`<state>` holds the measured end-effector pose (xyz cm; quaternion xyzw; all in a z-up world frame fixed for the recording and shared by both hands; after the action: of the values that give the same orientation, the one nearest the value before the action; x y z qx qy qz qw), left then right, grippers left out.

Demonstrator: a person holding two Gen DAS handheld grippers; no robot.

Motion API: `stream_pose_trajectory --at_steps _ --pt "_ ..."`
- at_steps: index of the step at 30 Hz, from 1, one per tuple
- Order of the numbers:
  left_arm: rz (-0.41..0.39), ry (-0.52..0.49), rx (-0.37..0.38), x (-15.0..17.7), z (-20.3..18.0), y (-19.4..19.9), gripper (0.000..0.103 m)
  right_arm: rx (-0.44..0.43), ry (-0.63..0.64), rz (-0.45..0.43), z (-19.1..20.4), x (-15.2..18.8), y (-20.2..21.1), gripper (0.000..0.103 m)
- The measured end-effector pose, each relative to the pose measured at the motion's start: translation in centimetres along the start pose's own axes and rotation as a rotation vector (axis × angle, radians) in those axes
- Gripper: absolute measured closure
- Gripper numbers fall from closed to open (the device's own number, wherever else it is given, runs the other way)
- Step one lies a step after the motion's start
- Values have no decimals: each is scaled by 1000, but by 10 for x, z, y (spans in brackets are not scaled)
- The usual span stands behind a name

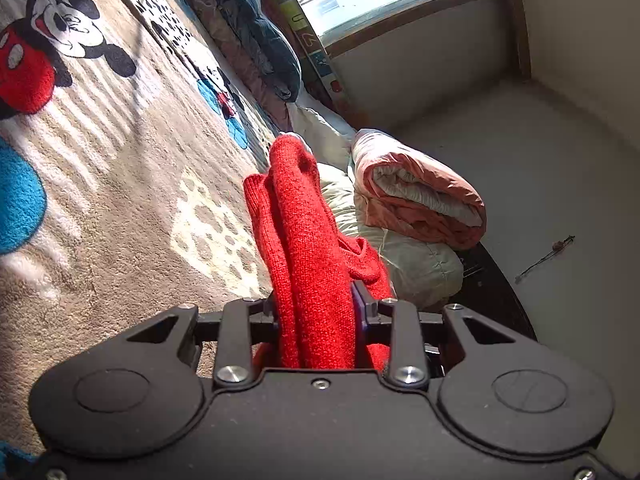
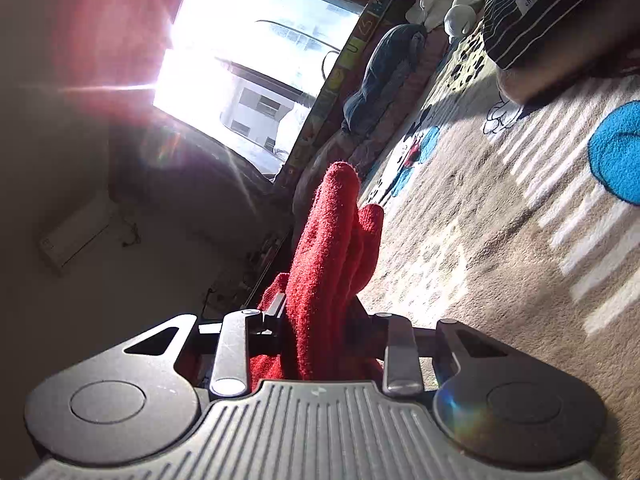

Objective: Fold clothes
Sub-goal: 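Grasp the folded sweater with both grippers and carry it to the clothes stack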

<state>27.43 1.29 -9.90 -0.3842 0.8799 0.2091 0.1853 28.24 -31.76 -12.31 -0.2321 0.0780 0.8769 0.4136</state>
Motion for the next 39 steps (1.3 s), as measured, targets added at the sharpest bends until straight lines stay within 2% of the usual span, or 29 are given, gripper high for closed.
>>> stream_pose_trajectory --at_steps 5,11,16,21,25,26,30,32,34,36,38,39 --pt "63 -59 101 -11 -30 -69 73 6 91 -147 -2 -55 24 71" --pt "155 -130 205 -16 -70 -170 73 44 106 -356 -30 -122 44 71" --pt "233 -169 289 -23 -102 -249 73 30 89 -521 -52 -174 59 71" --pt "285 -201 352 -31 -121 -315 73 58 95 -585 -78 -214 64 71" --pt "308 -191 388 -33 -121 -359 73 97 84 -599 -99 -235 61 71" --pt "312 -179 391 -33 -118 -368 73 122 83 -600 -105 -238 59 71" --pt "345 -144 379 -28 -103 -404 74 316 78 -596 -131 -249 56 71" --pt "383 -186 295 -16 -90 -421 74 433 44 -588 -149 -245 58 71" --pt "394 -207 184 -2 -70 -436 70 482 53 -563 -156 -242 55 70" --pt "367 -129 212 -4 -60 -435 68 497 85 -563 -151 -240 55 69" --pt "316 -176 189 -6 -67 -425 66 533 121 -575 -145 -237 57 66" --pt "272 -219 164 -7 -74 -416 57 565 149 -579 -140 -234 57 66"
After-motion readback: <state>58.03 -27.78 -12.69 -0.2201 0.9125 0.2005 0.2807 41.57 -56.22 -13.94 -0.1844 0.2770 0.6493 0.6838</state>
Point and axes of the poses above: each gripper's, at about its wrist camera, not at the fingertips, and y roughly against the way its jaws point, z to its left, x to its underside, the point moved 3 cm from there along -y, roughly the way its jaws point, and after that the axes turned 5 degrees about -x, right-handed, at the moved point
